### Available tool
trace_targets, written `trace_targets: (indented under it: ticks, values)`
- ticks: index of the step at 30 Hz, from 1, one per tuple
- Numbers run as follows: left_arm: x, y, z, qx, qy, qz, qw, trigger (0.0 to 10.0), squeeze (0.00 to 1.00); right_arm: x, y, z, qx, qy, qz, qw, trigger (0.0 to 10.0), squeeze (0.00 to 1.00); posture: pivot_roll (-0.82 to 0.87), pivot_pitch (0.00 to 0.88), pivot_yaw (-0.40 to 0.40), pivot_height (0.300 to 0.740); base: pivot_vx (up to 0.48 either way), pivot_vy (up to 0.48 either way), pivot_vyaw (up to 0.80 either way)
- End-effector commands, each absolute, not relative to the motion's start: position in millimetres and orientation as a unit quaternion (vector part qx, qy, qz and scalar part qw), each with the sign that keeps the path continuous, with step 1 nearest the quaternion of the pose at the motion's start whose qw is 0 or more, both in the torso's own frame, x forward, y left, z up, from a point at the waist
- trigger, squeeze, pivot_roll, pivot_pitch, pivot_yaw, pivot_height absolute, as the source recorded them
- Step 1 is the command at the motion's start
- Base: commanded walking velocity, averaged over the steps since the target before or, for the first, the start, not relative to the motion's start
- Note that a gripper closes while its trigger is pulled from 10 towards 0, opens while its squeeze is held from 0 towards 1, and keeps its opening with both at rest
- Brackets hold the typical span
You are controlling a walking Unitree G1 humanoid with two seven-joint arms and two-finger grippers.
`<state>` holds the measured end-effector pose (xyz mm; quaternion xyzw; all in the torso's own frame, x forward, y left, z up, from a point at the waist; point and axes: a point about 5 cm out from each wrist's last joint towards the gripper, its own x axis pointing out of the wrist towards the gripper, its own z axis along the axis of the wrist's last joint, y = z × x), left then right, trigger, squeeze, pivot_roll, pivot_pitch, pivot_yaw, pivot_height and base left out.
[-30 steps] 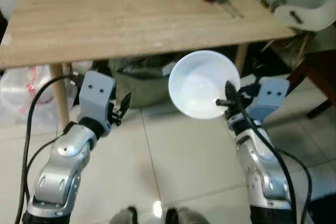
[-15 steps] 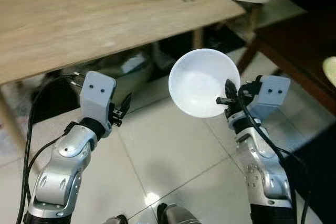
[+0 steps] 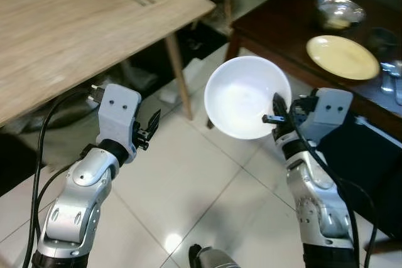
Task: Setting the table
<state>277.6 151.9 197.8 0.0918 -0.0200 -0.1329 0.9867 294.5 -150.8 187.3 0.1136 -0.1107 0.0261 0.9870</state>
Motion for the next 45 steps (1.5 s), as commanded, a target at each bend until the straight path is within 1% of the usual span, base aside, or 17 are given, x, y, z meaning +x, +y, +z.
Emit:
trace_targets:
  ticks: [1,7,10,13,20,24,45]
  values:
    - [276.5,150.3,192.3,0.088,-0.011,-0.141,0.986,10.0,0.00,293.1,-150.7,186.6,0.117,-0.109,0.029,0.987,10.0,0.00,-0.08,0.095,-0.010,0.740,0.000,0.000,-0.80]
    - [277.7,149.1,192.0,0.075,-0.010,-0.142,0.987,10.0,0.00,292.9,-150.2,188.6,0.116,-0.112,0.032,0.986,10.0,0.00,-0.08,0.095,-0.010,0.740,0.000,0.000,-0.80]
    - [279.8,149.8,192.9,0.047,-0.006,-0.133,0.990,10.0,0.00,293.0,-150.5,189.3,0.115,-0.114,0.032,0.986,10.0,0.00,-0.09,0.093,-0.006,0.740,0.000,0.000,-0.80]
    - [281.0,150.6,193.5,0.038,-0.004,-0.128,0.991,10.0,0.00,293.0,-150.6,189.8,0.115,-0.115,0.031,0.986,10.0,0.00,-0.09,0.092,-0.005,0.740,0.000,0.000,-0.80]
    - [282.5,148.4,195.7,0.043,-0.007,-0.150,0.988,10.0,0.00,293.4,-150.7,191.2,0.114,-0.118,0.032,0.986,10.0,0.00,-0.09,0.088,-0.003,0.740,0.000,0.000,-0.80]
    - [282.6,145.4,196.4,0.024,-0.001,-0.171,0.985,10.0,0.00,293.9,-150.4,192.4,0.114,-0.120,0.032,0.986,10.0,0.00,-0.10,0.084,0.000,0.740,0.000,0.000,-0.80]
    - [283.2,146.6,196.3,0.013,-0.011,-0.176,0.984,10.0,0.00,294.9,-150.5,193.3,0.114,-0.123,0.035,0.985,10.0,0.00,-0.10,0.068,-0.002,0.740,0.000,0.000,-0.80]
